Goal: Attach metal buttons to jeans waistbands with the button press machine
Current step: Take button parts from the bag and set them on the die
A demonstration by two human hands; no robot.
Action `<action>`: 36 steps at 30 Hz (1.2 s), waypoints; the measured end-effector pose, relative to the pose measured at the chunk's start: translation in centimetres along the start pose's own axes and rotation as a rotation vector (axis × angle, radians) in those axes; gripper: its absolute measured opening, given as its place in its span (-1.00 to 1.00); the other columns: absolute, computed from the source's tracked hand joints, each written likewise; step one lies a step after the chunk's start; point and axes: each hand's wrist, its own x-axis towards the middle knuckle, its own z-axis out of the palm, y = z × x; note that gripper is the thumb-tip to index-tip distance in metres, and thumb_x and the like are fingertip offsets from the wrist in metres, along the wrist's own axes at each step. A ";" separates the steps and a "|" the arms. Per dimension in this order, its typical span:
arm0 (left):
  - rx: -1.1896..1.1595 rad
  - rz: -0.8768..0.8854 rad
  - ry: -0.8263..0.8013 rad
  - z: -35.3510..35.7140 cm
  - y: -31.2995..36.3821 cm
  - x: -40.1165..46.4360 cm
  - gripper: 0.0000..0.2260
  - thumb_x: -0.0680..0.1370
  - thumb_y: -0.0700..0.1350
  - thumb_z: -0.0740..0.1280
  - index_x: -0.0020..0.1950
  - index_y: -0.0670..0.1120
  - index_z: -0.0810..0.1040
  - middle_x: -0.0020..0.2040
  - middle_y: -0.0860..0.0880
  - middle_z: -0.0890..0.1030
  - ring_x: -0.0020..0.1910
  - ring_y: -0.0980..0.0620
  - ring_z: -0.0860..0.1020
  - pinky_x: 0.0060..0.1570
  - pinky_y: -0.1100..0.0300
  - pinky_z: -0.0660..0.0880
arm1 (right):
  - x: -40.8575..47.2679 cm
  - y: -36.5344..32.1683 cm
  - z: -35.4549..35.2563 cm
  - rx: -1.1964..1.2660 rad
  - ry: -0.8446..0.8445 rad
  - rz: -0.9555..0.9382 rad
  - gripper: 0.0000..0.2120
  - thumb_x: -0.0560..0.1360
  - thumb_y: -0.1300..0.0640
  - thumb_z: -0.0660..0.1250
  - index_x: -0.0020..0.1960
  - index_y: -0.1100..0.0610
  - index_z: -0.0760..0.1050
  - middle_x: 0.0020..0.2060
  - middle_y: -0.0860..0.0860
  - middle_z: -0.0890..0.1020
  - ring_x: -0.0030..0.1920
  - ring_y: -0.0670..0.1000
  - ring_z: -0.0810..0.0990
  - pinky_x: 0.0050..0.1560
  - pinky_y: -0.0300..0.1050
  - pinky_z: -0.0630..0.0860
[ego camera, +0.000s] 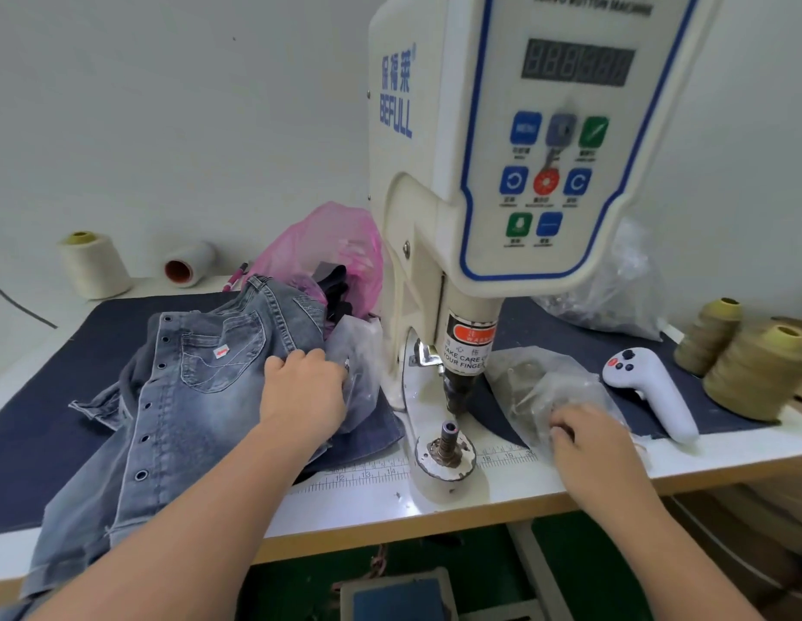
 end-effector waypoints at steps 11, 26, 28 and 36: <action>-0.027 0.035 0.062 0.5 -0.4 -0.3 -0.74 0.63 0.03 0.13 0.10 0.10 0.61 0.08 0.05 0.56 0.09 -0.04 0.47 0.06 0.04 0.25 | -1.4 -0.1 2.3 -0.033 0.220 -0.026 -0.83 0.58 0.25 0.21 0.03 0.19 0.58 -0.07 -0.02 0.50 0.05 -0.04 0.33 -0.01 -0.12 0.29; -0.001 -0.018 -0.037 -0.6 0.0 -0.4 -0.72 0.65 0.03 0.09 0.16 0.06 0.58 0.12 -0.01 0.57 0.16 -0.09 0.51 0.16 -0.01 0.29 | 1.4 0.3 0.0 -0.270 0.045 -0.016 -0.78 0.60 0.19 0.22 0.11 0.13 0.62 0.10 0.04 0.49 0.06 0.04 0.44 0.07 -0.08 0.46; -0.032 -0.013 -0.050 -0.5 -0.1 -0.4 -0.73 0.65 0.05 0.09 0.17 0.11 0.57 0.11 -0.01 0.57 0.16 -0.10 0.51 0.16 -0.01 0.30 | 1.4 0.2 0.1 -0.339 -0.004 -0.047 -0.75 0.63 0.11 0.18 0.19 0.09 0.60 0.16 0.04 0.49 0.14 0.08 0.42 0.18 -0.06 0.42; -0.031 0.009 -0.015 -0.3 0.0 -0.6 -0.76 0.61 0.00 0.15 0.11 0.13 0.61 0.08 0.05 0.58 0.12 -0.05 0.51 0.10 0.02 0.28 | 1.7 0.0 -0.4 -0.401 -0.116 -0.064 -0.74 0.65 0.14 0.13 0.30 0.07 0.46 0.01 -0.04 0.36 -0.03 -0.03 0.38 -0.07 -0.20 0.30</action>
